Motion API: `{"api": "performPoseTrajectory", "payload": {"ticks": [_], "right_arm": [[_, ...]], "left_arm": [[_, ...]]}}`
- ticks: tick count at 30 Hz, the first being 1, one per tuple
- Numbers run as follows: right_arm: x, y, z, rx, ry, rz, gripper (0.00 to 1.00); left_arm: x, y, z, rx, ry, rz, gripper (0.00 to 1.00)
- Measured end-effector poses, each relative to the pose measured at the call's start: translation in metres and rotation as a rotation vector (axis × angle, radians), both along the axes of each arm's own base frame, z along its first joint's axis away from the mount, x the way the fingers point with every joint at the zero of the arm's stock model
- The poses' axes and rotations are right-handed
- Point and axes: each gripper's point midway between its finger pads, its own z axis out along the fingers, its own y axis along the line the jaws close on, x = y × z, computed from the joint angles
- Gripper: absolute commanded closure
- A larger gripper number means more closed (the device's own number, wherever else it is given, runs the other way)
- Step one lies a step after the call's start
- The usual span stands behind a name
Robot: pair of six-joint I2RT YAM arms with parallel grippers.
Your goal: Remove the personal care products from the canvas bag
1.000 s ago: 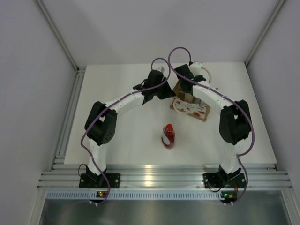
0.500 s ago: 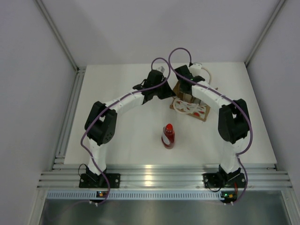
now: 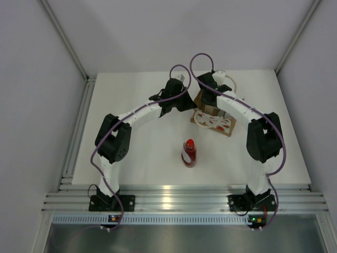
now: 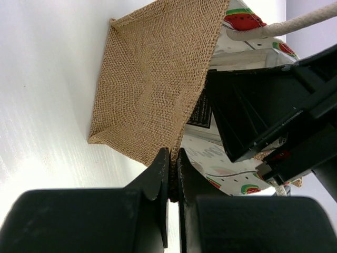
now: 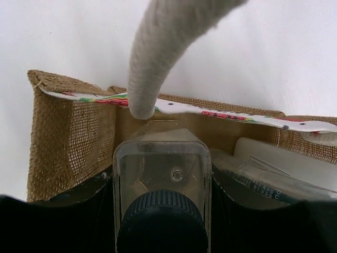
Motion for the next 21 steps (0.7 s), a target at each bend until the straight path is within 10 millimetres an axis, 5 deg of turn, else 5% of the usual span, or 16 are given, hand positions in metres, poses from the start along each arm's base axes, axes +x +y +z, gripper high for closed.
{"api": "performPoseTrajectory", "payload": {"ticks": [21], "right_arm": [[-0.019,0.020,0.081,0.019,-0.050,0.188,1.00]], "left_arm": [[0.000,0.000,-0.001,0.001,0.002,0.002,1.00]]}}
